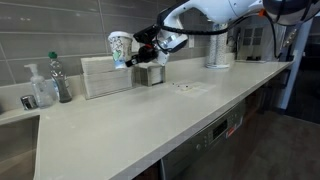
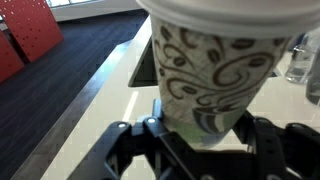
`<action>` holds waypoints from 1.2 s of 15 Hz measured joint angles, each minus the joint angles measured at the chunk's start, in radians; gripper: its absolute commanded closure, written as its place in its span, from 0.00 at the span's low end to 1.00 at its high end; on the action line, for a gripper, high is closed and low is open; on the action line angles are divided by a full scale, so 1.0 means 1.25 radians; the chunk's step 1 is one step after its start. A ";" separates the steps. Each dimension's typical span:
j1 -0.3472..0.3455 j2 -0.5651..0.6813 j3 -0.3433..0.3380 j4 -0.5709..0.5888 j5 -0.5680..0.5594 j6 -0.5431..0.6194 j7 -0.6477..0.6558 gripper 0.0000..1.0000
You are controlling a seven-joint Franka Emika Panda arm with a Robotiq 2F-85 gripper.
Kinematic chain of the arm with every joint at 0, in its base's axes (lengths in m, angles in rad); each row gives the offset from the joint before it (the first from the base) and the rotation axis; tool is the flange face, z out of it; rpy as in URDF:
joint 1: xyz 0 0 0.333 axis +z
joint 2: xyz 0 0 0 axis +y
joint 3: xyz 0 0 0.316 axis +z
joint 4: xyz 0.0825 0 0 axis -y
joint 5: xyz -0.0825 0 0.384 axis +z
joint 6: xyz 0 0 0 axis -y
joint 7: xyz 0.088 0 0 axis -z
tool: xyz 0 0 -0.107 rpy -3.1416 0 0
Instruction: Place the cup next to the sink
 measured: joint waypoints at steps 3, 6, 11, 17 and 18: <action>0.042 0.031 0.000 0.030 -0.006 0.027 0.043 0.59; 0.084 0.079 -0.006 0.083 -0.024 0.064 0.051 0.59; 0.130 0.154 -0.031 0.190 -0.065 0.111 0.051 0.34; 0.143 0.184 -0.033 0.250 -0.082 0.120 0.051 0.59; 0.140 0.184 -0.022 0.251 -0.092 0.120 0.051 0.59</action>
